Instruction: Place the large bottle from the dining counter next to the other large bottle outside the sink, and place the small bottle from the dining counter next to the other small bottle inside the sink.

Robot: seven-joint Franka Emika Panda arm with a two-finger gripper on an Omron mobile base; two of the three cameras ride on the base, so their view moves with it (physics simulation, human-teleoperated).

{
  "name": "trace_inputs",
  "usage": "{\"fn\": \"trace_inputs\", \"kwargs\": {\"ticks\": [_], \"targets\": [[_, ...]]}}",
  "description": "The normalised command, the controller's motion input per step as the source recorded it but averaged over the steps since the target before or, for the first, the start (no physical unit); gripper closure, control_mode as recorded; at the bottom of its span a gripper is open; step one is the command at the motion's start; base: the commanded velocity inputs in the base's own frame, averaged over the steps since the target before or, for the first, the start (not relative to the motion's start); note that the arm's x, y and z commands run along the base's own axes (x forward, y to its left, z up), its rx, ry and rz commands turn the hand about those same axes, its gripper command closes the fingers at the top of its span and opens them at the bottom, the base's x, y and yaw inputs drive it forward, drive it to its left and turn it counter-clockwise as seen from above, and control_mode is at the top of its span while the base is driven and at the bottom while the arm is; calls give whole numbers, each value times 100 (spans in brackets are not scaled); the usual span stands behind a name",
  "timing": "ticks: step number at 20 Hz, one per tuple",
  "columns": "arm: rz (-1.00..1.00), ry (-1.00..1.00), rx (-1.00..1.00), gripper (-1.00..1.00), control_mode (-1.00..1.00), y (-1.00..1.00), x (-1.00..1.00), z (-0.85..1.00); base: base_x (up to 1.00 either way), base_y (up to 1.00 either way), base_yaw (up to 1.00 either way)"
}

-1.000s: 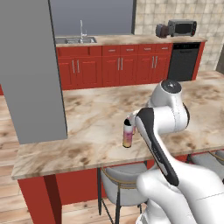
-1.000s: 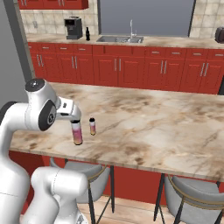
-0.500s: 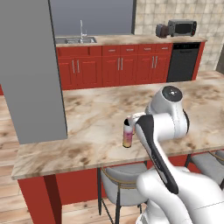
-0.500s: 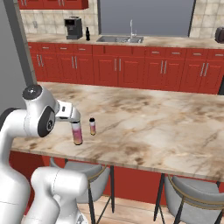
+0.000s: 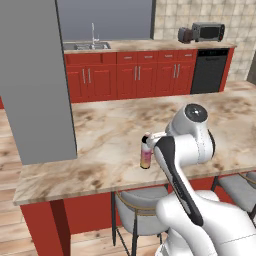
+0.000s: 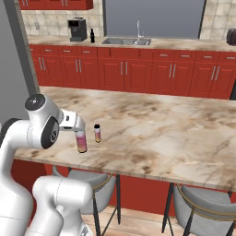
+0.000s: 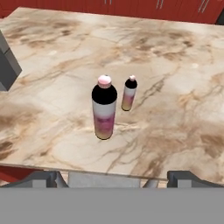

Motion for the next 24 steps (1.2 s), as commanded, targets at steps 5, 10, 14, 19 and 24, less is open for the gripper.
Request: {"fn": "trace_inputs", "kwargs": {"ticks": [5,10,14,19,24], "targets": [[0,0,0,-100,-100,6,10,-16,0,0,0],[0,0,0,-100,-100,8,9,-14,0,0,0],[0,0,0,-100,-100,1,18,-9,0,0,0],[0,0,0,-100,-100,0,20,-5,0,0,0],[0,0,0,-100,-100,0,22,-8,0,0,0]]}}
